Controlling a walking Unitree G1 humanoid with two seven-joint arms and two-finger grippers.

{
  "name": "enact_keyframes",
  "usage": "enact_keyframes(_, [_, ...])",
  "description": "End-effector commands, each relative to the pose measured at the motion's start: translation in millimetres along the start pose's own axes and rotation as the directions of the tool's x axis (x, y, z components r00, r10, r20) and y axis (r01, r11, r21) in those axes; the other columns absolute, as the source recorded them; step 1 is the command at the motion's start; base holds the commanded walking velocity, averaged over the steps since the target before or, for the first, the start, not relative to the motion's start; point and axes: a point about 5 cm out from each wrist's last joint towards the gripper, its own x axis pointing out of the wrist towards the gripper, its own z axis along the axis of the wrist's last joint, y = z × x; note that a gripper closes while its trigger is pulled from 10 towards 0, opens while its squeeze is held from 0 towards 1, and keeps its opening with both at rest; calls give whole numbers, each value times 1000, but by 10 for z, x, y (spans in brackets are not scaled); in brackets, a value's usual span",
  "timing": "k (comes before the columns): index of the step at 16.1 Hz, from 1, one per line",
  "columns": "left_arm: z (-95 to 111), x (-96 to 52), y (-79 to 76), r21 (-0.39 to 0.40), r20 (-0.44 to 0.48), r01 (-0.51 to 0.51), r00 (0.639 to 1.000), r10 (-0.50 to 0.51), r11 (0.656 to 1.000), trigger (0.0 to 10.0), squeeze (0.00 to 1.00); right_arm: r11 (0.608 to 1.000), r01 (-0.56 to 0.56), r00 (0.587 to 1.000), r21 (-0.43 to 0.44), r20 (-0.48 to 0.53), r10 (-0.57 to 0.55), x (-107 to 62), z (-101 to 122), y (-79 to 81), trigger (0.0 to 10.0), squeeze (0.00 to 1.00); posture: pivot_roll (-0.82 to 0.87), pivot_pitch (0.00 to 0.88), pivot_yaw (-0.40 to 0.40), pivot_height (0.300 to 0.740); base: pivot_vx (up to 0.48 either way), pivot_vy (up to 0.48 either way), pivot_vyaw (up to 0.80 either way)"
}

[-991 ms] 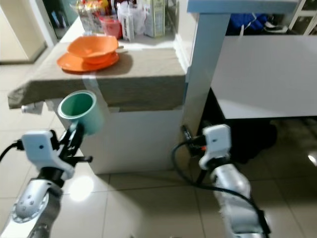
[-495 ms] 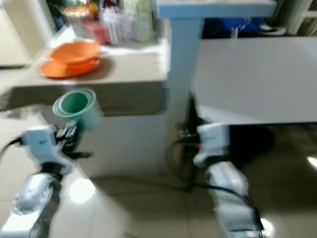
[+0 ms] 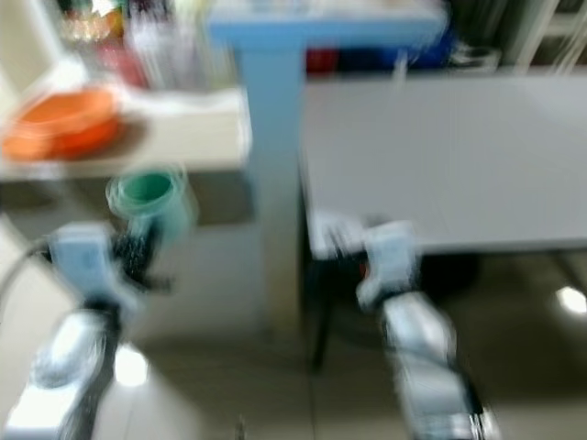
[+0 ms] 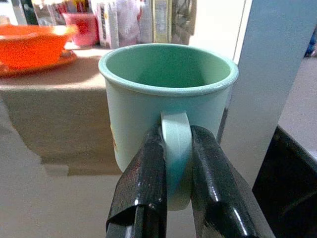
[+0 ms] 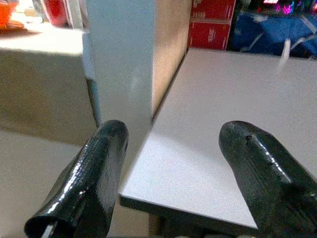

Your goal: Setting the table

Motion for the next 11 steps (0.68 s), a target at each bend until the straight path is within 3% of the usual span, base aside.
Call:
enact_keyframes(1, [63, 29, -58, -6, 30, 20, 999, -19, 1000, 0, 0, 1000, 25, 1000, -18, -11, -26, -20, -25, -90, 10000, 0, -132, 15, 77, 740, 0, -424, 0])
enact_keyframes(8, [99, 106, -102, -6, 46, 58, 997, -58, 998, 0, 0, 999, 26, 1000, -29, -1, -26, -15, -67, -90, 10000, 0, -143, 0, 87, 740, 0, -436, 0])
enact_keyframes(11, [87, 134, -86, -8, 46, 58, 997, -58, 998, 0, 0, 994, 89, 991, -66, 110, -81, -6, 127, -160, 10000, 0, -154, 0, 91, 740, 0, -442, 0])
